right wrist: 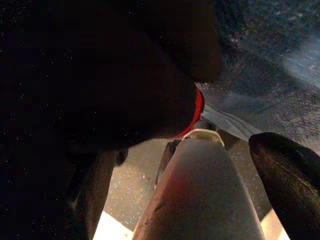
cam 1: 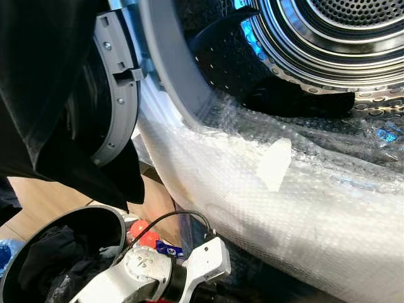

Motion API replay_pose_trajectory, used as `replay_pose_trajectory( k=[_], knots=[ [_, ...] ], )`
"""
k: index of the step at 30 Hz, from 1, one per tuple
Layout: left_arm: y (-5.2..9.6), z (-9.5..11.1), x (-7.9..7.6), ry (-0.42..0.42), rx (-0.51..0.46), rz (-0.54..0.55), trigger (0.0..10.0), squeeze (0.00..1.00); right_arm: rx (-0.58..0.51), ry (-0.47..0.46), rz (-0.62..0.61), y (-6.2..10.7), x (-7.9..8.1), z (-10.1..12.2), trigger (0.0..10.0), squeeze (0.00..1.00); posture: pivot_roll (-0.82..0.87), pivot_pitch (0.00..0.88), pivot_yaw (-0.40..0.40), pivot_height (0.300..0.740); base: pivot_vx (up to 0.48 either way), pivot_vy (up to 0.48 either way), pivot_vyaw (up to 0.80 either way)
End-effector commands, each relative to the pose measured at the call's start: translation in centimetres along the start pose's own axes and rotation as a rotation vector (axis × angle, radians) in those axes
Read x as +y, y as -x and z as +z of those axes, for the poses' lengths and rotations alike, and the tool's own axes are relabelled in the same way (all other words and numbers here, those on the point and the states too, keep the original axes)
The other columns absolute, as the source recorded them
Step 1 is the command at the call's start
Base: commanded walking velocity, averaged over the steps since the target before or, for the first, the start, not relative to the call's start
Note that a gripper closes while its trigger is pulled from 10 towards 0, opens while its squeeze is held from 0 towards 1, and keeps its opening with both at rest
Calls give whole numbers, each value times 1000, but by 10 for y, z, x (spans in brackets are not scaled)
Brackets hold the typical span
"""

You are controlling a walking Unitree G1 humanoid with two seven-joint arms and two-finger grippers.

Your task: Clothes washing

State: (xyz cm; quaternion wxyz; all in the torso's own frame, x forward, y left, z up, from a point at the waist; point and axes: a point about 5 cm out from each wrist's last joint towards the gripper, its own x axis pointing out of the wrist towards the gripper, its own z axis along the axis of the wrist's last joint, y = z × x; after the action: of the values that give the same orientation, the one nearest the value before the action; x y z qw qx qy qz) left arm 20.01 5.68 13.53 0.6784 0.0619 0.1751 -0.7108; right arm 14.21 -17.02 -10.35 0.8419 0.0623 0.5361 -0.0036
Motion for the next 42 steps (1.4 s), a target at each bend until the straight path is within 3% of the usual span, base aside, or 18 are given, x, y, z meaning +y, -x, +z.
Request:
replay_pose_trajectory(
  k=[1, 8, 16, 22, 30, 34, 40, 42],
  knots=[
    [3, 3, 1, -15, 3, 10, 0, 0, 3, -17, 12, -1, 7, -2, 10000, 0, 66, 79, 138, 740, 0, 0, 0],
    [-2, -24, 9, 23, 114, 23, 0, 0, -8, -21, 13, -1, 8, 3, 10000, 0, 78, 95, 132, 740, 0, 0, 0],
    [-5, -36, 10, 27, 167, 38, 0, 0, -19, -6, 14, -2, 7, 7, 10000, 0, 78, 92, 128, 740, 0, 0, 0],
    [6, -52, 18, 54, 217, 127, 0, 0, -11, 4, 5, -1, 2, 5, 10000, 0, 73, 79, 127, 740, 0, 0, 0],
    [12, -58, 21, 60, 234, 171, 0, 0, -8, 19, 12, -1, 3, 4, 10000, 0, 73, 62, 123, 740, 0, 0, 0],
    [15, -59, 21, 60, 238, 186, 0, 0, -24, 78, 14, 0, 0, 8, 10000, 0, 74, 48, 118, 740, 0, 0, 0],
    [24, -67, 17, 98, 239, 208, 0, 0, -98, 273, 141, 1, 0, 27, 10000, 0, 60, 36, 110, 740, 0, 0, 0],
    [27, -69, 17, 104, 247, 214, 0, 0, -109, 293, 171, 2, 1, 30, 10000, 0, 61, 36, 108, 740, 0, 0, 0]
  ],
)
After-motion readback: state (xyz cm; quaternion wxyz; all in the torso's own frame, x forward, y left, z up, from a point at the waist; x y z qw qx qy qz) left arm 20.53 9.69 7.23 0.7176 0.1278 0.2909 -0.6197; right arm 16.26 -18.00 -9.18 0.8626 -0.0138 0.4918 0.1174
